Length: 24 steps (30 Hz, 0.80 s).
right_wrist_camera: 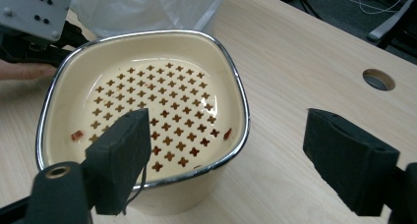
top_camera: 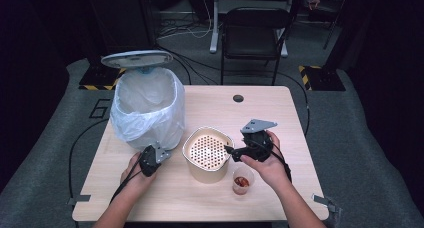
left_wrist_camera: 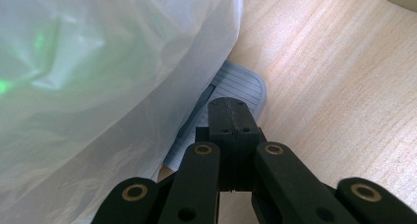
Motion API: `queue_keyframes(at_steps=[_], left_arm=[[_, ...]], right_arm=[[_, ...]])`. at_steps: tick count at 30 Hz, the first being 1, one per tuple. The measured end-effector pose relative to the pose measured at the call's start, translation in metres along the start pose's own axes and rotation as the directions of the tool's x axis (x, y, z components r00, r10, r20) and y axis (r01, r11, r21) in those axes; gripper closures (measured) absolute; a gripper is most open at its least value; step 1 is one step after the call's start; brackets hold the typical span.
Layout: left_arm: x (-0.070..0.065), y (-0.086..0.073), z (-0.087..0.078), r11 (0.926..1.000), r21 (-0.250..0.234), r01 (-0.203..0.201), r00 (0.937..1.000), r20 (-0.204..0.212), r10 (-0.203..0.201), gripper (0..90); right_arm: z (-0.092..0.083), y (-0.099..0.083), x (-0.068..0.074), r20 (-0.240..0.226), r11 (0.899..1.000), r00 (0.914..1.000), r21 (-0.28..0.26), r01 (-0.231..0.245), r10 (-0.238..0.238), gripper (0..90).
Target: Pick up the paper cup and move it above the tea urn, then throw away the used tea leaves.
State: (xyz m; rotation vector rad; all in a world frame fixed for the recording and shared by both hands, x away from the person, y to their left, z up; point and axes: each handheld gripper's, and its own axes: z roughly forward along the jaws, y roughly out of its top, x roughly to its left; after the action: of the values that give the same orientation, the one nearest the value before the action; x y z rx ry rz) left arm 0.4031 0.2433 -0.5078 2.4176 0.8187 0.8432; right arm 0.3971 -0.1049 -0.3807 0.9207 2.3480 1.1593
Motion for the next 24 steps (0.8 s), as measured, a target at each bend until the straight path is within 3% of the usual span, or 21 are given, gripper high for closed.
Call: queue_keyframes(at_steps=[14, 24], left_arm=[[-0.001, 0.000, 0.000, 1.0000, -0.006, 0.001, 0.9999, -0.012, -0.001, 90.0], [-0.001, 0.000, 0.000, 1.0000, 0.002, 0.004, 0.9999, -0.012, -0.004, 90.0]], right_arm=[[-0.010, -0.040, 0.009, -0.040, 1.000, 0.9987, -0.004, -0.030, 0.030, 13.0], [-0.013, -0.069, 0.016, -0.067, 0.999, 0.9968, 0.024, -0.044, 0.045, 11.9]])
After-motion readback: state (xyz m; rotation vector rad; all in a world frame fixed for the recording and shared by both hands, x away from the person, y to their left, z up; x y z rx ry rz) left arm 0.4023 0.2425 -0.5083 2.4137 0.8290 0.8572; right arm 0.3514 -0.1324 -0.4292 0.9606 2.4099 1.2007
